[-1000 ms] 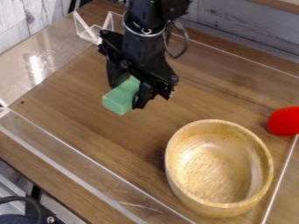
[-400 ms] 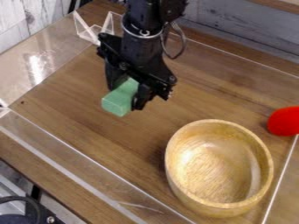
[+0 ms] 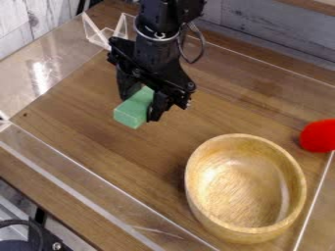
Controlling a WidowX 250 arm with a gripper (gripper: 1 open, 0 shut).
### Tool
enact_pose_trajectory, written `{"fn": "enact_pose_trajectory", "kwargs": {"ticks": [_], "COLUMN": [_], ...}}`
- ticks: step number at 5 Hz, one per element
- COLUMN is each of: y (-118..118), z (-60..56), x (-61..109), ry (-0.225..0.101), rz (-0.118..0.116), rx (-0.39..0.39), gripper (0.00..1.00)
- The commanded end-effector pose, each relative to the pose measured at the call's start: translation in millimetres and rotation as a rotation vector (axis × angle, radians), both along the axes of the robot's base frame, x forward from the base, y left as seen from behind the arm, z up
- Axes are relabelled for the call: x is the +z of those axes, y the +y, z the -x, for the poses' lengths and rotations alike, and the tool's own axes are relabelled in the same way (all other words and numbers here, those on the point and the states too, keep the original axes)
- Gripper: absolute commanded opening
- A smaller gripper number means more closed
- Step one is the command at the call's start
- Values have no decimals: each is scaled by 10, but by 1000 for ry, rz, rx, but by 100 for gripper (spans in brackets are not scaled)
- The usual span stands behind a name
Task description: Remove the green block from the brown bowl and put it on the table
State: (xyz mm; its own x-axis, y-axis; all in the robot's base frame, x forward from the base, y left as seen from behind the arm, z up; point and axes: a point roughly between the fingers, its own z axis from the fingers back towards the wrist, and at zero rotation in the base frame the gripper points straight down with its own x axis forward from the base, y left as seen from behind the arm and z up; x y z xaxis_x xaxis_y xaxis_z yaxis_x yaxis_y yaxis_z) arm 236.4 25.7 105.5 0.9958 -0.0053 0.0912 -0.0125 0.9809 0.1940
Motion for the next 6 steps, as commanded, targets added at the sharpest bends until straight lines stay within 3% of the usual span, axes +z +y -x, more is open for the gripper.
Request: {"fn": "enact_pose_trajectory", "kwargs": {"ticks": [1,2,3,6], "y": [88,164,211,265], "z": [-166,-243,-284,-184], "x": [75,4,-27,-344], "ry": [-64,-77,-84,-46], "rz": [32,70,101,121], "rx": [3,-2,1,17], "gripper": [0,0,100,100]}}
